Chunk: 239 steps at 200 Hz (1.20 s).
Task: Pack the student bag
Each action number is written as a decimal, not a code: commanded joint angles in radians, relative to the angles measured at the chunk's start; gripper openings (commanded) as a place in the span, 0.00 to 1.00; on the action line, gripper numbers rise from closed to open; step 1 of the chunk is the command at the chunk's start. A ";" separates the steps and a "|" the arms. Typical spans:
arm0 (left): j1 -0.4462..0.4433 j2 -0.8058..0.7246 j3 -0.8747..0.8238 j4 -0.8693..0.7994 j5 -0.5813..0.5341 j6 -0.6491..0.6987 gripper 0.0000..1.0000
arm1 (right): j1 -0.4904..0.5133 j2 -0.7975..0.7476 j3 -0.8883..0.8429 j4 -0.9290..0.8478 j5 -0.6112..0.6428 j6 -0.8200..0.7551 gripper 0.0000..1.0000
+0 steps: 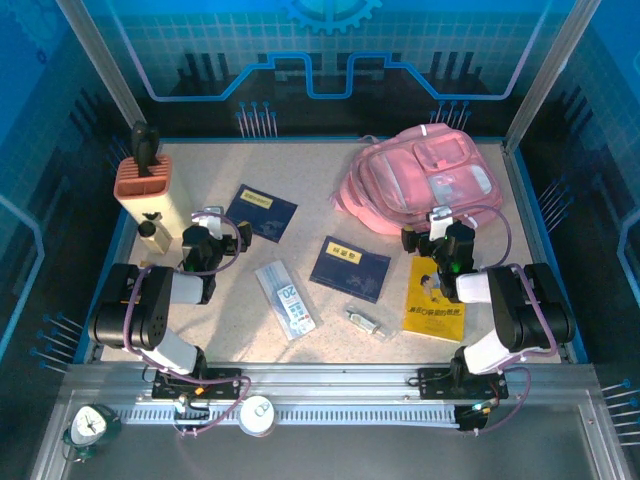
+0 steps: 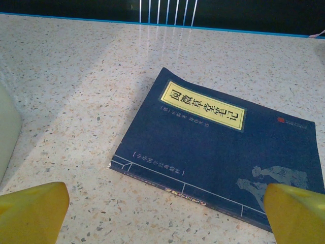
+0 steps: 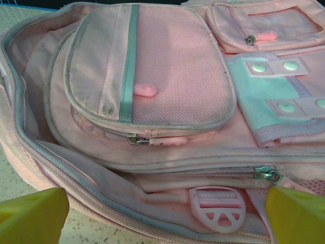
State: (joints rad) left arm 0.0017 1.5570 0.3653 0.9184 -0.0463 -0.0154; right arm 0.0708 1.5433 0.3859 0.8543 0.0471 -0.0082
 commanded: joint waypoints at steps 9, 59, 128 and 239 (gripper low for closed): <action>-0.001 -0.002 0.019 0.004 0.010 0.022 0.99 | -0.013 0.000 0.015 0.035 -0.007 -0.004 1.00; -0.002 -0.003 0.020 0.004 0.010 0.022 0.99 | -0.014 0.000 0.015 0.035 -0.007 -0.003 1.00; -0.002 -0.079 0.034 -0.088 0.036 0.025 0.99 | -0.013 -0.127 0.009 -0.069 -0.006 0.002 1.00; 0.008 -0.503 0.208 -0.749 0.003 -0.448 0.99 | -0.077 -0.663 -0.044 -0.577 0.110 0.536 1.00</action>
State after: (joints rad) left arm 0.0021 1.1103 0.5301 0.3893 -0.0181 -0.2394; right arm 0.0376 0.9379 0.3988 0.4084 0.1089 0.3058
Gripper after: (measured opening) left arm 0.992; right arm 0.996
